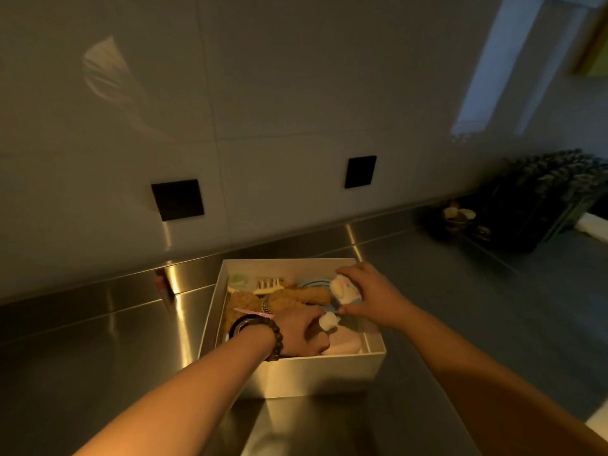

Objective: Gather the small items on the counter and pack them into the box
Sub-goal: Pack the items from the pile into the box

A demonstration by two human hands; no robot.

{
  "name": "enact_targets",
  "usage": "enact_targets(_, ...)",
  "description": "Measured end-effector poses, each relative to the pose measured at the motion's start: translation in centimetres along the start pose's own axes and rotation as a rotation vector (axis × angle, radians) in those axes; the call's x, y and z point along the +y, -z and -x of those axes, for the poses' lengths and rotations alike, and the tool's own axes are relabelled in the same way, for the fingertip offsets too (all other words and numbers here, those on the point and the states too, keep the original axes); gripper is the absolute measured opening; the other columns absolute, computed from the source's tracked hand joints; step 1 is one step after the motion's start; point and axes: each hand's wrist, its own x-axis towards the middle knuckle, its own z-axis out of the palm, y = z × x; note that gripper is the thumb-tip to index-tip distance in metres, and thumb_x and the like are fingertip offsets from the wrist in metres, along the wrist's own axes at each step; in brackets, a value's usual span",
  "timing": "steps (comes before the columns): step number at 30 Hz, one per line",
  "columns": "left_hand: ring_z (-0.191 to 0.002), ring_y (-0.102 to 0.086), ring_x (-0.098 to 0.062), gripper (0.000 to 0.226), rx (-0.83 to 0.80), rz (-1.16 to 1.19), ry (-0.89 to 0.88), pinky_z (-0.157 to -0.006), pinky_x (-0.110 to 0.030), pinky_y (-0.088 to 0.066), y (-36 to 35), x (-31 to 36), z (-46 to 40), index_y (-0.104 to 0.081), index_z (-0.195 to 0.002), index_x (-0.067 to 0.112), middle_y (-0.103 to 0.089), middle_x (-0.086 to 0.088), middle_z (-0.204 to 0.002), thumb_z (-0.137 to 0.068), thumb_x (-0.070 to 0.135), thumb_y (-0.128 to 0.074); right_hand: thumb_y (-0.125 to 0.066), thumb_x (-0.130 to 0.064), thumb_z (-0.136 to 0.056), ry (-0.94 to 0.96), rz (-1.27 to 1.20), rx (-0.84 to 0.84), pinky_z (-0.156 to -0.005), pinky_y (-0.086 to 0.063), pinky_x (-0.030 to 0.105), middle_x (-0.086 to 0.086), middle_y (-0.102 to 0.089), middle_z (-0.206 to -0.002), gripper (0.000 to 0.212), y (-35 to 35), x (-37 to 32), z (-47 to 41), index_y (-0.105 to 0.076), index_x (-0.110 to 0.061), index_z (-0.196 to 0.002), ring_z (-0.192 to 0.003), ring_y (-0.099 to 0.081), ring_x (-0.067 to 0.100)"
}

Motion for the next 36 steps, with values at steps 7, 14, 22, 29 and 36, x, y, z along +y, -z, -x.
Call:
enact_targets(7, -0.112, -0.047, -0.011, 0.078, 0.143, -0.117, -0.049, -0.094, -0.03, -0.043, 2.6, -0.2, 0.3, -0.043, -0.128, 0.034, -0.049, 0.01, -0.125, -0.061, 0.063, -0.071, -0.081, -0.028, -0.07, 0.029, 0.054, -0.03, -0.103, -0.039, 0.027, 0.003, -0.039, -0.136, 0.081, -0.6, -0.2, -1.0, -0.042, -0.024, -0.14, -0.121, -0.047, 0.019)
enact_targets(14, -0.143, 0.002, -0.026, 0.098, 0.299, -0.492, 0.237, -0.115, -0.045, -0.001, 5.5, -6.0, 2.8, -0.007, -0.148, 0.025, -0.003, -0.007, -0.157, -0.074, 0.072, -0.05, -0.08, -0.028, -0.071, -0.056, 0.169, -0.092, -0.1, -0.043, 0.036, 0.007, -0.038, -0.135, 0.074, -2.6, -1.0, -3.3, -0.044, -0.024, -0.136, -0.119, -0.047, 0.026)
enact_targets(22, -0.143, 0.001, -0.025, 0.096, 0.316, -0.542, 0.268, -0.109, -0.04, 0.014, 3.2, -8.4, 3.9, -0.004, -0.149, 0.024, -0.003, -0.012, -0.157, -0.074, 0.071, -0.042, -0.079, -0.029, -0.072, -0.127, 0.249, -0.182, -0.1, -0.044, 0.044, 0.009, -0.04, -0.134, 0.072, -3.9, -1.3, -4.4, -0.043, -0.021, -0.134, -0.119, -0.047, 0.029)
enact_targets(29, -0.143, -0.008, -0.022, 0.088, 0.366, -0.447, 0.231, -0.111, -0.04, 0.01, 3.3, -8.8, 3.9, -0.016, -0.147, 0.025, -0.014, -0.008, -0.156, -0.075, 0.066, -0.046, -0.074, -0.035, -0.077, -0.092, 0.226, -0.162, -0.105, -0.04, 0.042, 0.004, -0.042, -0.137, 0.067, -4.8, -1.3, -3.6, -0.045, -0.028, -0.137, -0.122, -0.045, 0.026)
enact_targets(36, -0.136, -0.023, -0.021, 0.072, 0.5, -0.284, 0.167, -0.11, -0.033, 0.005, 3.6, -8.4, 4.6, -0.031, -0.142, 0.024, -0.033, -0.004, -0.147, -0.08, 0.052, -0.054, -0.063, -0.05, -0.083, 0.036, 0.219, -0.052, -0.116, -0.02, 0.043, 0.006, -0.019, -0.157, 0.074, -6.0, -3.7, -4.6, -0.031, -0.029, -0.146, -0.144, -0.016, 0.027)
